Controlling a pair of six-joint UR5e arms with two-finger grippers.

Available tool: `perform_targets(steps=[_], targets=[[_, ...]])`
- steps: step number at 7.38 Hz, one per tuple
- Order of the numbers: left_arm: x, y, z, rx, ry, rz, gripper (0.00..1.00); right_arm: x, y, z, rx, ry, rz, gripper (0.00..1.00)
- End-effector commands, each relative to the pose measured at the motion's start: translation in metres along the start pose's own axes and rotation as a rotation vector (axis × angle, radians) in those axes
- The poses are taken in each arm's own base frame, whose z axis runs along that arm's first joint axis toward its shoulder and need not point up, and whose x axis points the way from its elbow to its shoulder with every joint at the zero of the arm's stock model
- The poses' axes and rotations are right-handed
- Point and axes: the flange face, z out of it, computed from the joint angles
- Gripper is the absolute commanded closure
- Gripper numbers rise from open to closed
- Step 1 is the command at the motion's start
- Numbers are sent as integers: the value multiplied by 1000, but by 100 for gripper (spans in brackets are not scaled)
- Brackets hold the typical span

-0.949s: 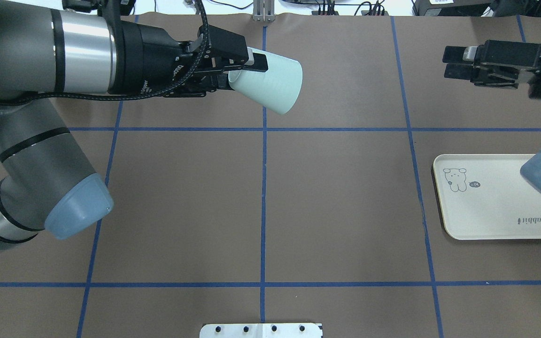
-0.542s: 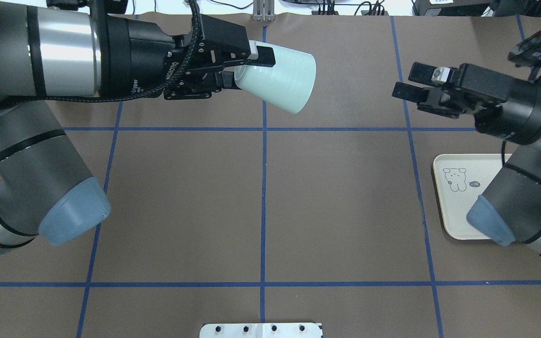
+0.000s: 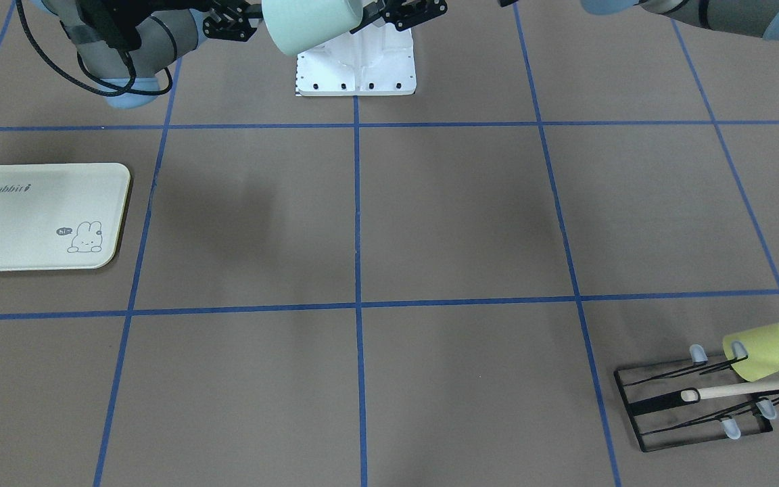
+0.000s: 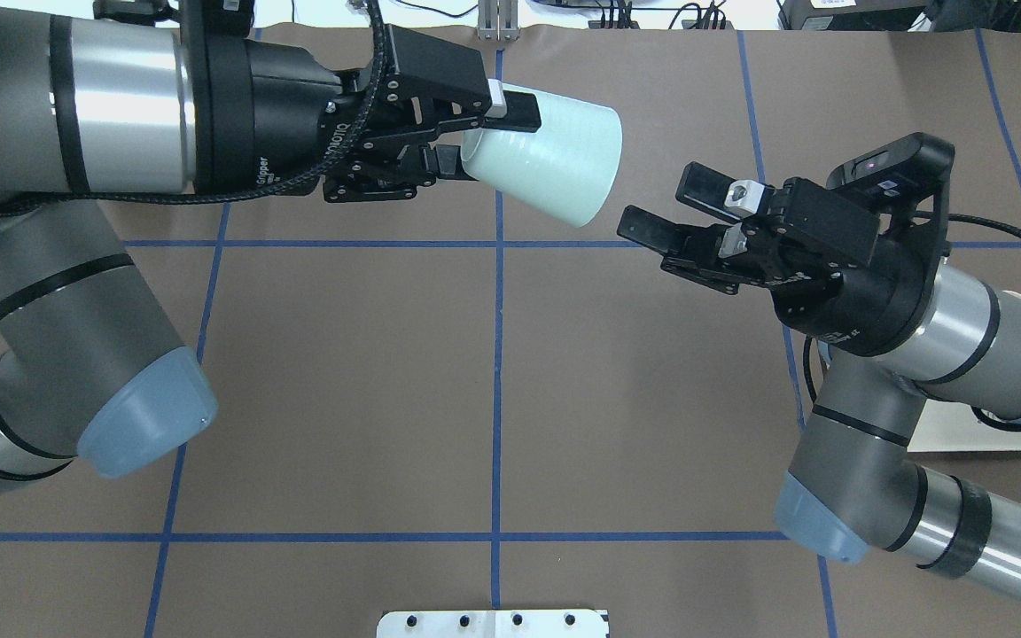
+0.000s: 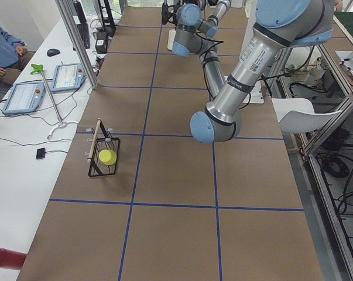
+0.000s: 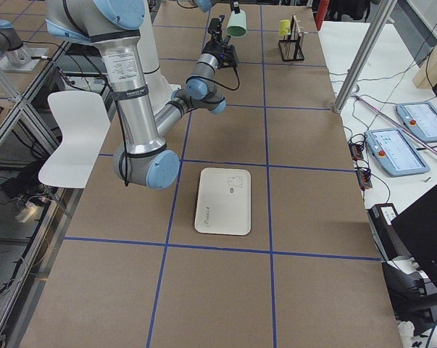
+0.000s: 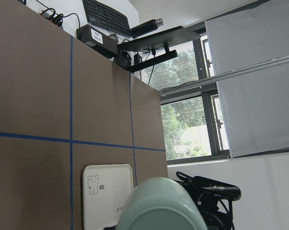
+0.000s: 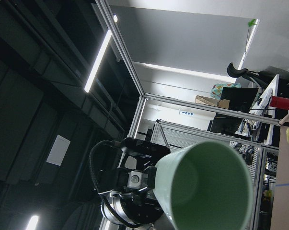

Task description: Left arm grabs green cup and hands to right arm on tray

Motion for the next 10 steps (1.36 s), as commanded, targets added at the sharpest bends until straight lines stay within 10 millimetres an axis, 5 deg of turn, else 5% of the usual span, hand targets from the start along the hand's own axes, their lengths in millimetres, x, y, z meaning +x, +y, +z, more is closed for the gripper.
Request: perform_targets(steps=[1,4,10], targets=[[1,2,0,-5,0,-3,96,-5,3,12,23,-35,13,0],[7,22,-14,-164,-13,-10,96,-5,3,13,28,-34,13,1],[13,26,-16,-159,-14,-48,96,-5,8,14,24,-36,26,1]])
